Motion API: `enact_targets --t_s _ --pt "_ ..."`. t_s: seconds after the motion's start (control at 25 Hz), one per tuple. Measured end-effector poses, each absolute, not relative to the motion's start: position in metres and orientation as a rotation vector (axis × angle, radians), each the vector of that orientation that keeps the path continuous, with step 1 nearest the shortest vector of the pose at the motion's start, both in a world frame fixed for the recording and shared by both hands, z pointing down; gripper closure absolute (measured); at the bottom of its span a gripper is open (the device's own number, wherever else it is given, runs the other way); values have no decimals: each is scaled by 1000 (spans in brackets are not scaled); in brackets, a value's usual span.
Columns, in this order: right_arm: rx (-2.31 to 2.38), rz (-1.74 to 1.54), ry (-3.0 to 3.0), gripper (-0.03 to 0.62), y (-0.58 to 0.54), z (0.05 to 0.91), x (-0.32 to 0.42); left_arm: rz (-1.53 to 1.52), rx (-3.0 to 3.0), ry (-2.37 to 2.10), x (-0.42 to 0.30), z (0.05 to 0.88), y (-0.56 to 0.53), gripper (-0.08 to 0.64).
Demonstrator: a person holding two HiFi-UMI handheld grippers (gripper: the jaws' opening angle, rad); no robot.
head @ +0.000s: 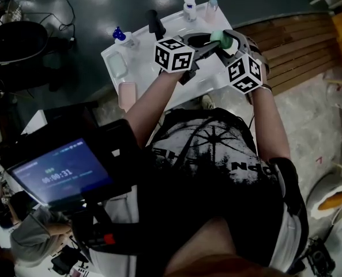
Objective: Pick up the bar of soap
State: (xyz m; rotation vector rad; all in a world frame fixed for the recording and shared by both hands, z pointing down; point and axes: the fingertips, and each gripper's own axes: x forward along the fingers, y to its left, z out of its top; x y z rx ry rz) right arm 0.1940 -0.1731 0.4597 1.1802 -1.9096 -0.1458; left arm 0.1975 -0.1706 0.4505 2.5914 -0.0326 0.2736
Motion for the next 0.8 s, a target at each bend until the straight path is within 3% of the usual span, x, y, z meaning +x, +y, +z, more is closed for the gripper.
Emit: enact_targets --t_s 0.8 --pt "1202 99 -1893 325 -98 529 222 456 2435 160 227 521 -97 420"
